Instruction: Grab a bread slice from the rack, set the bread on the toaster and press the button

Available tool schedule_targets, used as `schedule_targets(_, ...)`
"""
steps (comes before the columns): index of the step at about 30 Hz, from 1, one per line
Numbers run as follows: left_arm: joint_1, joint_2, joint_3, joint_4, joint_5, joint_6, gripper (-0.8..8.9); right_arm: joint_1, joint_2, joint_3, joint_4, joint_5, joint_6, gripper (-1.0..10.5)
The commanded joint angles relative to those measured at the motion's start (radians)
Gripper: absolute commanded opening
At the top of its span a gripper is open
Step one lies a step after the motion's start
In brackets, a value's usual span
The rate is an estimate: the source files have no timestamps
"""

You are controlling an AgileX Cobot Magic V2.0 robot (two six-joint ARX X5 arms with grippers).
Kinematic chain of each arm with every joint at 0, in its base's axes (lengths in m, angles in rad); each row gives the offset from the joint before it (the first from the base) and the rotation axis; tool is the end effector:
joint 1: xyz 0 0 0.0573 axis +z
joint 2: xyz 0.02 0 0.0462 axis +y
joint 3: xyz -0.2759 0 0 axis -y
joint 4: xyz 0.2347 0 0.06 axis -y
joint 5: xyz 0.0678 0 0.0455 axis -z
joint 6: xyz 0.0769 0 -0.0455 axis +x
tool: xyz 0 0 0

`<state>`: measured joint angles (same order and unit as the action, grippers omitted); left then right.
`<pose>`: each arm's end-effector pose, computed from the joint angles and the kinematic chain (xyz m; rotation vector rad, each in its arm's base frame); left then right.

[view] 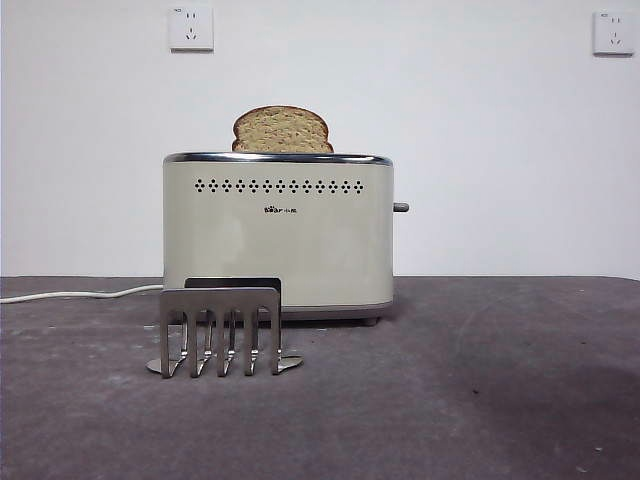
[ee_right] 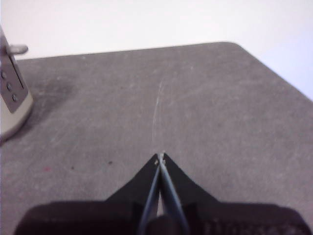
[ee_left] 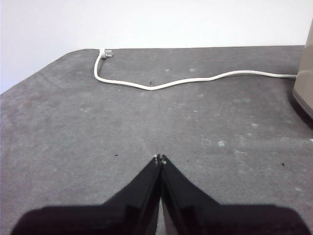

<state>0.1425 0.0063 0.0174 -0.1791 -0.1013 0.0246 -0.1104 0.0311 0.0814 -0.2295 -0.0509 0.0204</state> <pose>0.1181 0.0248 0.1437 0.0210 0.1714 0.2411 0.1176 -0.0091 0.1580 0.0348 0.1780 -0.0612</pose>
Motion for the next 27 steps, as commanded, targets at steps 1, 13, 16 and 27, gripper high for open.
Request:
schedule_targets(1, 0.003, -0.001, -0.014, 0.003, 0.002, -0.010, -0.04, 0.009, -0.021, -0.062, 0.039, 0.005, 0.037, 0.0)
schedule_targets(13, 0.003, -0.001, -0.014, 0.003, 0.002, -0.010, -0.04, 0.029, -0.031, -0.077, 0.054, 0.005, 0.076, 0.0)
schedule_targets(16, 0.003, -0.001, -0.014, 0.003, 0.002, -0.010, -0.04, 0.026, -0.031, -0.077, 0.054, 0.005, 0.076, 0.0)
schedule_targets(27, 0.003, -0.001, -0.014, 0.003, 0.002, -0.010, -0.04, 0.026, -0.028, -0.077, 0.054, 0.005, 0.076, 0.0)
